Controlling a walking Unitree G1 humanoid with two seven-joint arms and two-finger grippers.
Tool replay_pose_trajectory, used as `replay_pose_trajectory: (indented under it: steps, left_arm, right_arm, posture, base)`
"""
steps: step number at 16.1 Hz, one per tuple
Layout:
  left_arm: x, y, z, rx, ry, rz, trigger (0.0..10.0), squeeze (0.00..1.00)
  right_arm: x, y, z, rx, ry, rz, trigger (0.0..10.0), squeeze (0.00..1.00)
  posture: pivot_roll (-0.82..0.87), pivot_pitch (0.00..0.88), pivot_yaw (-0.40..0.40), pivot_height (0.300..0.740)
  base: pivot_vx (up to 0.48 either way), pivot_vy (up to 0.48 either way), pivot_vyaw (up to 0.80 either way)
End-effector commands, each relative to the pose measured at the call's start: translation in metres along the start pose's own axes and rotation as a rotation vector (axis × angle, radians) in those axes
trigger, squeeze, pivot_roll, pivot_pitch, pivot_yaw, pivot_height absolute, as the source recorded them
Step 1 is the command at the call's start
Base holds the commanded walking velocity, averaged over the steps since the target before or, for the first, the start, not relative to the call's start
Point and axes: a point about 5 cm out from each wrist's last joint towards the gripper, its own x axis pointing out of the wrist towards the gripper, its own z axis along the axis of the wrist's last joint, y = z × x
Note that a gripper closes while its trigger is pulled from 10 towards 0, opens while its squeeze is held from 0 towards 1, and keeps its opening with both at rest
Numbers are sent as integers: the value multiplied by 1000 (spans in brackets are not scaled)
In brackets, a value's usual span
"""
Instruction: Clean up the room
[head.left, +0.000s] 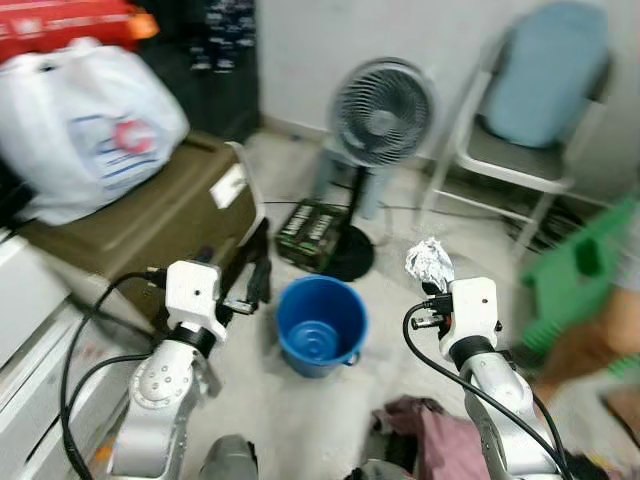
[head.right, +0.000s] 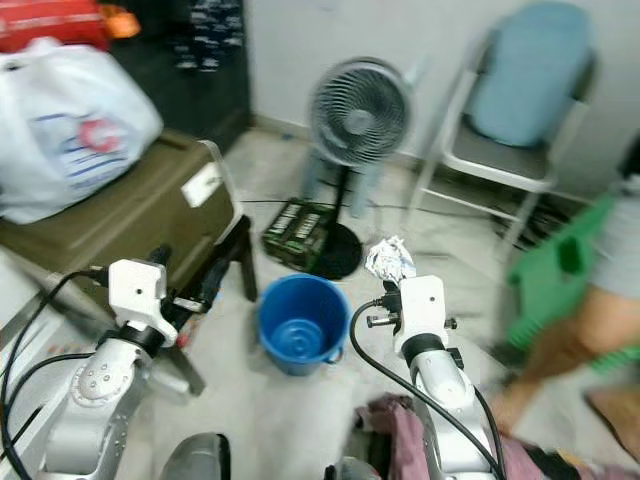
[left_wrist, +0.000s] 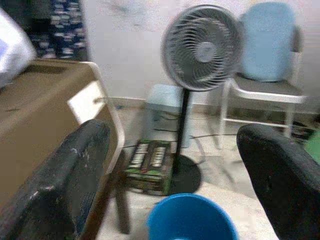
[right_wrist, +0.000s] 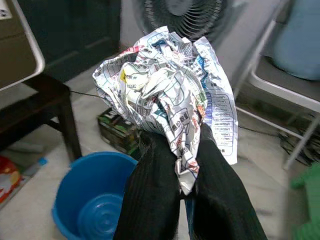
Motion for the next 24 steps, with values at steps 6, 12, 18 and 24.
replay_pose_trajectory:
  steps: [6, 12, 18, 24]
  left_arm:
    - [-1, -3, 2, 10, -6, -15, 10000, 0]
    - [-2, -4, 1, 7, -2, -19, 10000, 0]
    - [-2, -4, 0, 14, 2, -17, 10000, 0]
    - [-1, -6, 0, 14, -2, -30, 10000, 0]
  right_arm:
    - [-1, 0, 5, 9, -17, 13, 10000, 0]
    - [-2, 1, 5, 9, -20, 28, 10000, 0]
    - [-1, 0, 6, 11, -20, 27, 10000, 0]
    - [0, 0, 5, 8, -19, 25, 10000, 0]
  posture:
    - [-11, 88, -48, 740]
    - [-14, 95, -46, 740]
    - [-13, 93, -48, 740]
    - [-15, 87, -49, 740]
  base:
    - [120, 0, 0]
    - [167, 0, 381]
    - [257, 0, 297]
    - [186, 0, 0]
